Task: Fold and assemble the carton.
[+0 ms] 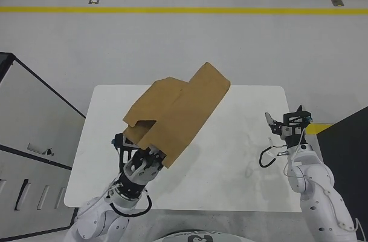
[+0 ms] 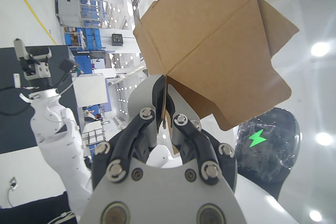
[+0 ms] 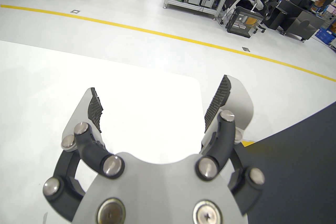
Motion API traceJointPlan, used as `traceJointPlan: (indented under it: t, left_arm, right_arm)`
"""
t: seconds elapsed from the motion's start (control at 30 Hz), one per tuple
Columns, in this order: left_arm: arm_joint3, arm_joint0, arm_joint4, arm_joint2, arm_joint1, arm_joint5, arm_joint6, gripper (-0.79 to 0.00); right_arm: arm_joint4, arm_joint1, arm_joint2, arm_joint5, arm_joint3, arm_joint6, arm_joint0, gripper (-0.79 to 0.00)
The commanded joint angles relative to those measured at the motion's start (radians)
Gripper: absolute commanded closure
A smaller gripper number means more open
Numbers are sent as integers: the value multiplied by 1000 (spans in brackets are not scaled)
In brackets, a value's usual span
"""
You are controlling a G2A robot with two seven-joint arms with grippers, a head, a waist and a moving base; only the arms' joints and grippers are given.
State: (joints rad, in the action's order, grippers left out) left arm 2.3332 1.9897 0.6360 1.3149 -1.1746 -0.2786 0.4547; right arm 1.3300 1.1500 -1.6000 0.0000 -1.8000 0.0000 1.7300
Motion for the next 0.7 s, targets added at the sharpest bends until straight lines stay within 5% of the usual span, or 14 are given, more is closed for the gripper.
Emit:
traceJointPlan:
  t: [0.0,0.33,0.67]
  left_arm:
    - [2,2,53,3,0,4,16,0]
    - [4,0,66,24,2,5,31,0]
    - [-2,-44,-357,71,2,-170,-19,0]
  right_arm:
    - [0,0,0,0,0,0,0,-785]
    - [0,0,0,0,0,0,0,-785]
    - [0,0,0,0,0,0,0,-785]
